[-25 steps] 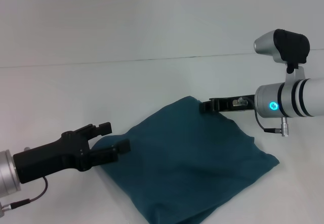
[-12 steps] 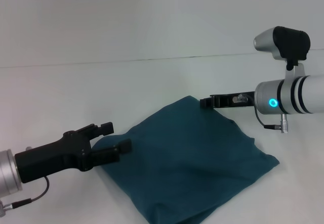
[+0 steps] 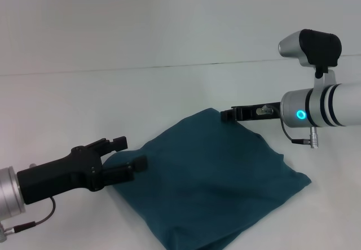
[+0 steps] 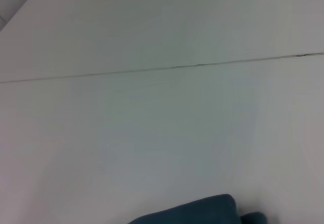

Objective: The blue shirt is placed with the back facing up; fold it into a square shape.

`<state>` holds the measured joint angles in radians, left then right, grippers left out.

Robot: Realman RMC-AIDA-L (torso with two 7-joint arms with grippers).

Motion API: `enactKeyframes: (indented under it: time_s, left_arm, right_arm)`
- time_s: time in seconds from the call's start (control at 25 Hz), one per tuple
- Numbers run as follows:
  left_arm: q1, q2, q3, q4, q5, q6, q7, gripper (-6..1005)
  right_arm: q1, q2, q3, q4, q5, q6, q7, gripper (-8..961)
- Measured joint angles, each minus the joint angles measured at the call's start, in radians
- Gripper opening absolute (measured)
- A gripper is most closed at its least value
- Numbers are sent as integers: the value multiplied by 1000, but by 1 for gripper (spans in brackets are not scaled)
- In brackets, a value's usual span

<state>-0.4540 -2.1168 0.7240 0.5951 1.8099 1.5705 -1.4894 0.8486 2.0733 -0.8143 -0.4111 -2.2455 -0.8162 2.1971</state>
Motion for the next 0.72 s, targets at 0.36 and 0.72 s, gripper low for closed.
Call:
enactKeyframes:
  time_s: [0.36, 0.72]
  left_arm:
    - [0, -2, -2, 0, 0, 2, 0, 957]
    - [3, -4, -2, 0, -6, 3, 0, 957]
  right_arm:
    - [-6, 9, -2, 3, 3, 2, -18, 170]
    - [-19, 12, 10, -13, 62, 1, -77, -2]
